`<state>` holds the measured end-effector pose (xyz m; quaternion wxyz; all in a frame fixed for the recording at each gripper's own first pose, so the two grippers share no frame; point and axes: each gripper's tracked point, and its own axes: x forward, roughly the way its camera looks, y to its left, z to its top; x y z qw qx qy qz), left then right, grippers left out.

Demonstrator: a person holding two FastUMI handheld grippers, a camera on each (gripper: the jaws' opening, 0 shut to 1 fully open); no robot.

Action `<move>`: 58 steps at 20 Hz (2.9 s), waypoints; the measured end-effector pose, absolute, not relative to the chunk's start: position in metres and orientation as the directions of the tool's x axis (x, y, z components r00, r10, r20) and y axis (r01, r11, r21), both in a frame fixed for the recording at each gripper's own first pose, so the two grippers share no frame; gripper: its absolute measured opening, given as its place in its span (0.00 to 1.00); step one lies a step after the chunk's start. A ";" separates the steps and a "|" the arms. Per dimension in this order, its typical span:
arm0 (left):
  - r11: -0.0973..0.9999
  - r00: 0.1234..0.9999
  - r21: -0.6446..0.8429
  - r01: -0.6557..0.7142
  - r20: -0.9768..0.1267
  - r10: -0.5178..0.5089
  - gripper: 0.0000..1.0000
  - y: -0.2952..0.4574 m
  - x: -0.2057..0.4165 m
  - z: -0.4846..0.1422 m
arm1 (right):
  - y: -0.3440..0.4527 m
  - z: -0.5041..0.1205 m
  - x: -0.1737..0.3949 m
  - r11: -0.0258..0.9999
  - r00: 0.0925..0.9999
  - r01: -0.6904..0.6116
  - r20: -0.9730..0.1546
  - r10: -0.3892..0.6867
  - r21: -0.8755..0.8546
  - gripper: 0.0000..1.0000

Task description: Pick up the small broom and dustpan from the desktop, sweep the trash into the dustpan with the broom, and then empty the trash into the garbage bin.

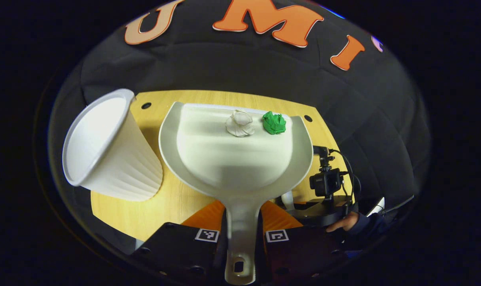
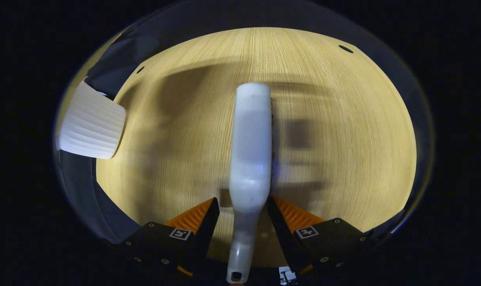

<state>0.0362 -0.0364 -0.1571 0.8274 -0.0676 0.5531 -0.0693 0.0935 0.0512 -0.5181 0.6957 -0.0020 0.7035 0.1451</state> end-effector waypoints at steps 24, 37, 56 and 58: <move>0.922 0.215 0.360 -0.143 -0.898 0.384 0.29 0.276 -0.017 -0.057 | 0.042 -0.520 0.101 0.959 -0.025 -0.218 -0.983 0.181 0.182 0.93; 0.456 0.262 0.745 0.487 -0.623 0.737 0.28 0.322 -0.008 -0.014 | 0.036 -0.521 0.101 0.959 -0.020 -0.213 -0.982 0.185 0.185 0.93; 0.982 0.536 0.179 0.051 -0.835 0.125 0.28 0.087 0.074 -0.125 | 0.038 -0.510 0.101 0.962 0.011 -0.177 -0.977 0.213 0.207 0.94; 0.990 0.531 0.092 0.104 -0.847 0.023 0.28 0.042 0.089 -0.146 | 0.036 -0.507 0.100 0.962 0.013 -0.184 -0.978 0.208 0.202 0.94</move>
